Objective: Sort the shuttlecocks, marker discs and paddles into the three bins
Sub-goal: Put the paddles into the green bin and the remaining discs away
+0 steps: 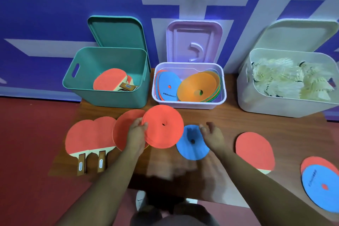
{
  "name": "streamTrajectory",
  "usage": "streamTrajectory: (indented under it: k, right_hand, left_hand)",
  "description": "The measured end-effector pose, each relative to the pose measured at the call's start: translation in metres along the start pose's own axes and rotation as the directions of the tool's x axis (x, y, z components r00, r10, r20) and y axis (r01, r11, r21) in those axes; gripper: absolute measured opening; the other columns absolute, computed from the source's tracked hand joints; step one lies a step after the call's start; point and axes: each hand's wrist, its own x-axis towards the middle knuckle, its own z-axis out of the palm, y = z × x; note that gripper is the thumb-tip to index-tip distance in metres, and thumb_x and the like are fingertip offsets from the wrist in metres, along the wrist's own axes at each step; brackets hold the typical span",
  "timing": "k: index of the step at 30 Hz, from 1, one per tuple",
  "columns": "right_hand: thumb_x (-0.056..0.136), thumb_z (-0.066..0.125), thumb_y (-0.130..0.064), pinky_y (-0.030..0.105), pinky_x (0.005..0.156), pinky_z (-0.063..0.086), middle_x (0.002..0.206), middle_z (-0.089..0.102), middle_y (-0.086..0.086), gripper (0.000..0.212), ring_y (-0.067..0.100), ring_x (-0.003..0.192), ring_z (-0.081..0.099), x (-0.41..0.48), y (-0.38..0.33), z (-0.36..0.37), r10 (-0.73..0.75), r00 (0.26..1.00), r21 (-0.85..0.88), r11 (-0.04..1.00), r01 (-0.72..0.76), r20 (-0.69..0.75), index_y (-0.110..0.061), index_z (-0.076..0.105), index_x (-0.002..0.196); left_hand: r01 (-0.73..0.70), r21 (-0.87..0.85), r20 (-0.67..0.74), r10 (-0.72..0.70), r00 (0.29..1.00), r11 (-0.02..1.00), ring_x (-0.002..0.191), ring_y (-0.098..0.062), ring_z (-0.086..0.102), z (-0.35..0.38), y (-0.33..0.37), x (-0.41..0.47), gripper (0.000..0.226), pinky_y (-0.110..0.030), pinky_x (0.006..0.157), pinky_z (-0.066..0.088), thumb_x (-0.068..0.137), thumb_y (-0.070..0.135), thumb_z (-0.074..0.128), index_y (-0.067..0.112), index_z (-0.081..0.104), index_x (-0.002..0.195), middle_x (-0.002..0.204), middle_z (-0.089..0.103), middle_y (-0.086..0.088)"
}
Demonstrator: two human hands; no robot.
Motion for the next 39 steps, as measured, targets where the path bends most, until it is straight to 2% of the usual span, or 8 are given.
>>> streamTrajectory:
  k: [6,12,17,21,25,29,33,39]
  right_hand:
    - [0.082,0.056,-0.067,0.049,0.077,0.054,0.108,0.069,0.007,0.054,0.02,0.086,0.065,-0.008,-0.036,-0.007,-0.104,0.932,0.403,0.914,-0.049,0.348,-0.026,0.061,0.117]
    - [0.087,0.062,-0.007,0.05,0.091,0.054,0.111,0.069,0.01,0.027,0.028,0.104,0.066,0.008,-0.05,-0.017,-0.164,0.956,0.497,0.867,0.022,0.244,-0.014,0.06,0.113]
    - [0.092,0.059,-0.005,0.048,0.078,0.057,0.101,0.068,0.014,0.016,0.028,0.088,0.066,0.025,-0.069,-0.018,-0.117,0.981,0.635,0.773,-0.008,0.154,-0.011,0.055,0.106]
    - [0.096,0.055,-0.023,0.05,0.085,0.055,0.095,0.068,0.011,0.022,0.025,0.087,0.065,0.052,-0.09,-0.016,-0.249,0.966,0.331,0.919,0.215,0.063,-0.01,0.06,0.113]
    - [0.096,0.052,-0.026,0.034,0.094,0.044,0.119,0.065,0.01,0.037,0.027,0.109,0.06,0.089,-0.103,-0.016,-0.394,0.917,-0.173,0.9,0.4,0.07,-0.006,0.057,0.127]
    - [0.096,0.046,-0.037,0.036,0.099,0.044,0.127,0.062,0.013,0.041,0.032,0.116,0.057,0.131,-0.11,0.006,-0.352,0.896,-0.424,0.792,0.439,0.27,-0.012,0.059,0.127]
    - [0.077,0.051,-0.075,0.033,0.104,0.039,0.132,0.06,0.0,0.074,0.024,0.124,0.054,0.16,-0.103,0.007,-0.046,0.896,-0.505,0.813,0.291,0.442,-0.026,0.055,0.132]
    - [0.084,0.061,-0.058,0.033,0.107,0.036,0.135,0.058,0.011,0.064,0.028,0.126,0.052,0.178,-0.085,-0.006,-0.104,0.937,-0.693,0.647,0.318,0.333,-0.025,0.051,0.137]
  left_hand:
    - [0.025,-0.097,0.177,-0.007,0.984,0.995,0.081,-0.02,0.062,0.035,0.011,-0.029,0.025,-0.033,0.075,0.046,0.088,-0.005,0.044,0.009,0.063,0.097,0.087,0.069,-0.007]
    - [-0.023,-0.008,0.197,0.024,0.98,1.0,0.094,-0.024,0.06,0.06,0.039,-0.037,0.026,-0.036,0.078,0.048,0.089,-0.004,0.048,0.015,0.058,0.104,0.114,0.061,-0.017]
    - [0.01,-0.024,0.455,0.002,0.89,1.0,0.115,-0.025,0.061,0.069,0.071,-0.019,0.062,-0.053,0.092,0.051,0.083,-0.004,0.061,0.026,0.048,0.136,0.132,0.06,-0.004]
    - [-0.217,0.123,0.214,0.187,0.959,0.969,0.107,-0.024,0.059,0.076,0.093,0.013,0.073,-0.032,0.083,0.053,0.06,-0.003,0.062,0.019,0.048,0.128,0.121,0.061,-0.008]
    - [-0.374,0.462,0.088,0.378,0.922,0.804,0.098,-0.016,0.054,0.078,0.119,0.048,0.066,-0.02,0.069,0.043,0.078,-0.013,0.053,0.025,0.047,0.131,0.109,0.056,0.007]
    - [-0.391,0.636,0.133,0.405,0.904,0.665,0.106,-0.018,0.056,0.086,0.12,0.084,0.072,-0.025,0.086,0.042,0.079,-0.007,0.048,0.03,0.04,0.141,0.125,0.059,0.001]
    - [-0.42,0.75,0.195,0.436,0.878,0.511,0.107,-0.034,0.061,0.104,0.107,0.111,0.073,-0.041,0.088,0.051,0.082,0.0,0.048,0.032,0.035,0.146,0.124,0.062,-0.014]
    - [-0.469,0.825,0.329,0.407,0.852,0.315,0.131,-0.033,0.046,0.125,0.086,0.138,0.065,-0.035,0.105,0.033,0.09,-0.005,0.04,0.01,0.026,0.151,0.146,0.044,-0.018]
